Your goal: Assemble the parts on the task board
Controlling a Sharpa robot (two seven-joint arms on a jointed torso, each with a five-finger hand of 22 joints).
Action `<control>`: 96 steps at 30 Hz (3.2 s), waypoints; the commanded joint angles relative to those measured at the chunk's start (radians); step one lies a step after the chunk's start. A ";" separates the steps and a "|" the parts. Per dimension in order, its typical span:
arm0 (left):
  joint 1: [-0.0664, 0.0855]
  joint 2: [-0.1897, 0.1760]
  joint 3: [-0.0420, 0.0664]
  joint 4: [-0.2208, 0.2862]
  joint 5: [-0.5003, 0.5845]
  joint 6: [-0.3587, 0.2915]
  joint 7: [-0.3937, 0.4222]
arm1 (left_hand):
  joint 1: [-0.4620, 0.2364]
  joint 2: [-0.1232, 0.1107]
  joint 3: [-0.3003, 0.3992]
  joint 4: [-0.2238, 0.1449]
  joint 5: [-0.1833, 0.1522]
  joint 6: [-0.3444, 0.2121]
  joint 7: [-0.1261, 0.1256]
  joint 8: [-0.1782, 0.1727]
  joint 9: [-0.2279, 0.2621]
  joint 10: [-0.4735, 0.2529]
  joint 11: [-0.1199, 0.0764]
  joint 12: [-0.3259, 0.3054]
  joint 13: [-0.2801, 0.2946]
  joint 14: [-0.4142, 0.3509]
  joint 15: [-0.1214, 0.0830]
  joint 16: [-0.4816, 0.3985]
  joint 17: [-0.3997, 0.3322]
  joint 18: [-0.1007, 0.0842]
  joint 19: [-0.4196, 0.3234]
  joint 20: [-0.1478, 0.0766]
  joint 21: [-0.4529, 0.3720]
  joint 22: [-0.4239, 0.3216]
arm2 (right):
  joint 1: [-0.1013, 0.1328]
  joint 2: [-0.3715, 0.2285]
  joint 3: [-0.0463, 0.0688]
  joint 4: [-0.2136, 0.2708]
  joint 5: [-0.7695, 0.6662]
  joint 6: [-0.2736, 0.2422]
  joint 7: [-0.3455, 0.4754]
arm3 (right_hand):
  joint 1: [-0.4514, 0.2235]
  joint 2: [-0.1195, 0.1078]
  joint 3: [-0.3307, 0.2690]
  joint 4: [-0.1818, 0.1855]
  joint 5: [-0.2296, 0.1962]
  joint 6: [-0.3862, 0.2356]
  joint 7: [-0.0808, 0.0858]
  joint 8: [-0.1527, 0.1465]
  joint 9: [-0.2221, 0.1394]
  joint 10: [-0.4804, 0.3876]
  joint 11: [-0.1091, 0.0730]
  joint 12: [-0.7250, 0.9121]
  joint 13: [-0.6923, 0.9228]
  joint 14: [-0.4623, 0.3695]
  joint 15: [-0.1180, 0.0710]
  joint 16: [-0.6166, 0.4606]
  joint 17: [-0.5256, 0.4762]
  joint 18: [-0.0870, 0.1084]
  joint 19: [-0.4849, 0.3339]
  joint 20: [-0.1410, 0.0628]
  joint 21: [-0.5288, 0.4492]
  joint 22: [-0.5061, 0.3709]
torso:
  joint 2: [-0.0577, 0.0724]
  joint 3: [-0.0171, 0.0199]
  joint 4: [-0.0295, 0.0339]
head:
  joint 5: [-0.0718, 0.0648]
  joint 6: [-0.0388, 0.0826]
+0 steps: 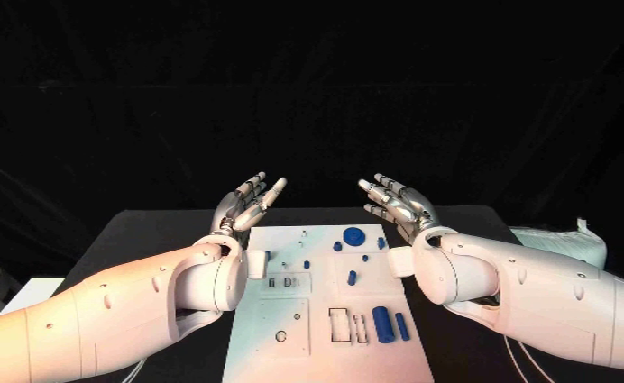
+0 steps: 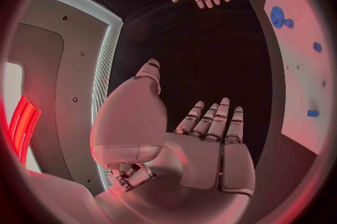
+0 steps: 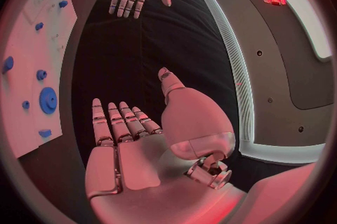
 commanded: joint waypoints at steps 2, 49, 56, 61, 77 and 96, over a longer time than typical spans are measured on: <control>0.002 0.003 0.000 -0.002 0.017 0.079 0.046 | 0.049 -0.002 0.007 0.016 0.009 0.024 0.129 0.009 0.003 0.022 0.014 0.005 0.003 0.025 0.010 0.009 0.003 0.018 0.012 0.017 0.010 0.004 | 0.008 0.004 -0.004 -0.011 -0.055 0.201 -0.094 | 0.117 0.016 0.011 -0.059 0.003 0.127 0.127 0.017 0.012 0.165 0.026 0.021 0.012 0.180 0.023 0.023 0.013 0.047 0.149 0.013 0.039 0.020 | 0.000 -0.0005 -0.0001 | 0.000 0.000; 0.006 -0.291 0.014 0.399 0.167 0.227 0.031 | 0.194 0.149 0.078 -0.086 0.006 0.648 0.094 0.079 0.033 0.741 -0.043 0.074 0.035 0.720 -0.082 0.135 0.069 0.066 0.747 -0.031 0.253 0.076 | 0.149 -0.001 0.018 -0.089 -1.677 0.315 -0.503 | 0.177 -0.138 0.206 -0.219 -0.113 0.886 -0.011 0.041 0.044 0.938 -0.134 0.035 0.032 1.250 -0.207 0.495 0.344 0.103 0.865 -0.208 0.645 0.301 | 0.213 -0.0112 0.0528 | -0.057 0.028; 0.007 -0.296 0.016 0.413 0.169 0.228 0.028 | 0.193 0.149 0.078 -0.087 0.007 0.648 0.095 0.077 0.033 0.740 -0.043 0.071 0.035 0.719 -0.081 0.132 0.069 0.066 0.747 -0.031 0.252 0.075 | 0.149 0.007 0.018 -0.082 -1.717 0.348 -0.494 | 0.173 -0.161 0.266 -0.188 -0.115 0.885 -0.010 0.041 0.045 0.898 -0.129 0.036 0.031 1.257 -0.202 0.860 0.678 0.081 0.919 -0.204 0.865 0.527 | 0.223 -0.0118 0.0551 | -0.060 0.030; 0.008 -0.300 0.016 0.422 0.169 0.227 0.026 | 0.193 0.149 0.078 -0.087 0.007 0.647 0.096 0.076 0.033 0.740 -0.042 0.070 0.035 0.719 -0.081 0.131 0.068 0.066 0.747 -0.030 0.251 0.074 | 0.150 0.012 0.018 -0.078 -1.727 0.359 -0.491 | 0.172 -0.188 0.318 -0.159 -0.118 0.884 -0.009 0.042 0.045 0.897 -0.131 0.036 0.031 1.254 -0.200 1.114 0.934 0.043 0.995 -0.201 1.096 0.818 | 0.227 -0.0123 0.0580 | -0.060 0.029; 0.010 -0.316 0.017 0.445 0.169 0.227 0.022 | 0.192 0.150 0.078 -0.089 0.008 0.647 0.098 0.072 0.032 0.738 -0.040 0.066 0.035 0.718 -0.080 0.127 0.068 0.066 0.746 -0.030 0.248 0.071 | 0.151 0.040 0.018 -0.113 -1.758 0.392 -0.502 | 0.178 -0.203 0.366 -0.115 -0.147 0.889 -0.002 0.042 0.047 0.887 -0.124 0.036 0.031 1.248 -0.195 1.211 1.027 0.030 1.006 -0.193 1.189 0.933 | 0.242 -0.0131 0.0663 | -0.062 0.031; 0.014 -0.328 0.017 0.457 0.169 0.234 0.010 | 0.191 0.152 0.078 -0.091 0.008 0.645 0.100 0.065 0.032 0.735 -0.038 0.058 0.035 0.716 -0.078 0.120 0.066 0.066 0.745 -0.028 0.243 0.067 | 0.151 0.069 0.018 -0.149 -1.770 0.418 -0.510 | 0.175 -0.201 0.393 -0.083 -0.161 0.898 -0.002 0.043 0.048 0.888 -0.124 0.037 0.031 1.247 -0.195 1.242 1.054 0.027 1.007 -0.190 1.215 0.962 | 0.263 -0.0098 0.0729 | -0.064 0.040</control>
